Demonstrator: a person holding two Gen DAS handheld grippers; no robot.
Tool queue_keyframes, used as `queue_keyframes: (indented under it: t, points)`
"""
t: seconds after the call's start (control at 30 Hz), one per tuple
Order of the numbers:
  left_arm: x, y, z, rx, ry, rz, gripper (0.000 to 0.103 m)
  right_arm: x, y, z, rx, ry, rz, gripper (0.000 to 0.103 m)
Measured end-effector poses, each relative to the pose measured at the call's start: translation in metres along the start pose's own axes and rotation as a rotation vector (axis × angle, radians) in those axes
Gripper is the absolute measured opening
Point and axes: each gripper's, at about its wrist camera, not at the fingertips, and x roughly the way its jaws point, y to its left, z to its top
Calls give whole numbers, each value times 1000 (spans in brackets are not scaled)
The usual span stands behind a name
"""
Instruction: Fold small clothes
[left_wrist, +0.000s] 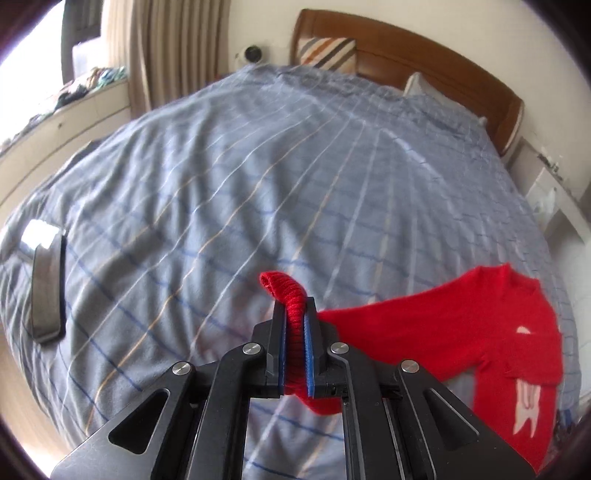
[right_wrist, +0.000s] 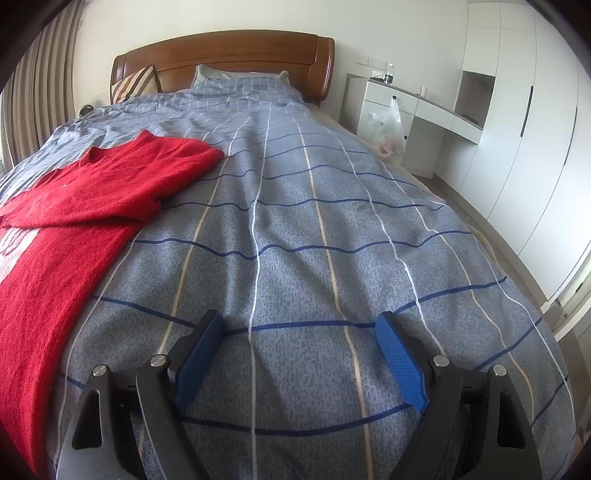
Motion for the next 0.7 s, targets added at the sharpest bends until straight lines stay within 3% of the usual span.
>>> queue_keyframes:
  t: [0.2,0.33,0.37,0.43,0.47,0.6,0.7]
  points:
    - [-47,-172,52,195,-111,-260,6,0,0,0,0,0,0,84]
    - [-49,-287,38,313,-109,-404,7,0,0,0,0,-1,0,84]
    - [-43,-311,28,338,-88,-433,14,0,0,0,1,-1,0,84]
    - [-28,-346,2,369,-19,-479,61,0,0,0,1,-1,0,84]
    - [-19,-358,-11,381,13,-478,87,0,0,0,1,0,0,84]
    - [-14,-350,-59,447,38,-475,90,-2,0,1,5,-2,5,84]
    - [-20,-303,-85,486,12,-381,91,-2,0,1,5,-3,5,84]
